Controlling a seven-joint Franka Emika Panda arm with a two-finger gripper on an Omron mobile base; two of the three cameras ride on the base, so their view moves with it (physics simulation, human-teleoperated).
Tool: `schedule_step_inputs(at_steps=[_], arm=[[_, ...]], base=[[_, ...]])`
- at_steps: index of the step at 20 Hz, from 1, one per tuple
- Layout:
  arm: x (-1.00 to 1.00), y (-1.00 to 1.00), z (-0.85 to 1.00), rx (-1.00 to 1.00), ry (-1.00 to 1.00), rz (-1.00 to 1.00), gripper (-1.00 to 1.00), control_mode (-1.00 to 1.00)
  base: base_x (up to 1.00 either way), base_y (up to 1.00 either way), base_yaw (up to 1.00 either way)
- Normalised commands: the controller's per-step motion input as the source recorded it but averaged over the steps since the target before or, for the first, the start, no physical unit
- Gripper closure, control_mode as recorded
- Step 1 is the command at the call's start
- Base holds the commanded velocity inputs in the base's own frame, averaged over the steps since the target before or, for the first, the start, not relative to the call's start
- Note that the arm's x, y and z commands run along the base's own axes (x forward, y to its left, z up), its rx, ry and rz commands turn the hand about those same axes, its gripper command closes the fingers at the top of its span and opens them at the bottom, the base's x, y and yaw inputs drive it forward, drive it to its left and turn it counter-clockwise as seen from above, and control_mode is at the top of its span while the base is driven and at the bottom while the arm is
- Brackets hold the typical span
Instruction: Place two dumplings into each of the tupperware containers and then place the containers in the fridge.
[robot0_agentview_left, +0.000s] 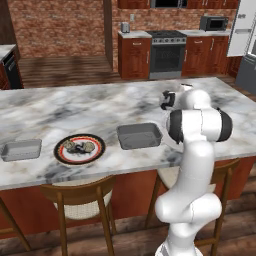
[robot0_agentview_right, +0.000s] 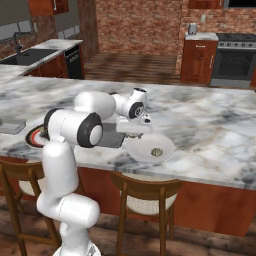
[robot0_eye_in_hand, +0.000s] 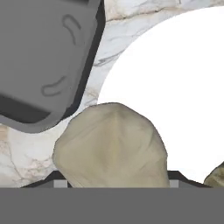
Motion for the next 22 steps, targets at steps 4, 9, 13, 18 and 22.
schedule_step_inputs(at_steps=[4, 9, 13, 18, 22], arm=[[0.0, 0.76, 0.56, 0.0, 0.0, 0.0, 1.0, -1.0], [0.0, 0.97, 0.08, -0.02, 0.02, 0.0, 1.0, -1.0], [0.23, 0.83, -0.36, -0.04, 0.0, 0.0, 1.0, -1.0], [0.55, 0.14, -0.12, 0.0, 0.0, 0.0, 1.0, -1.0], [0.34, 0.0, -0.17, 0.0, 0.0, 0.0, 1.0, -1.0]], base=[[0.0, 0.0, 0.0], [0.0, 0.0, 0.0], [0.0, 0.0, 0.0], [0.0, 0.0, 0.0], [0.0, 0.0, 0.0]])
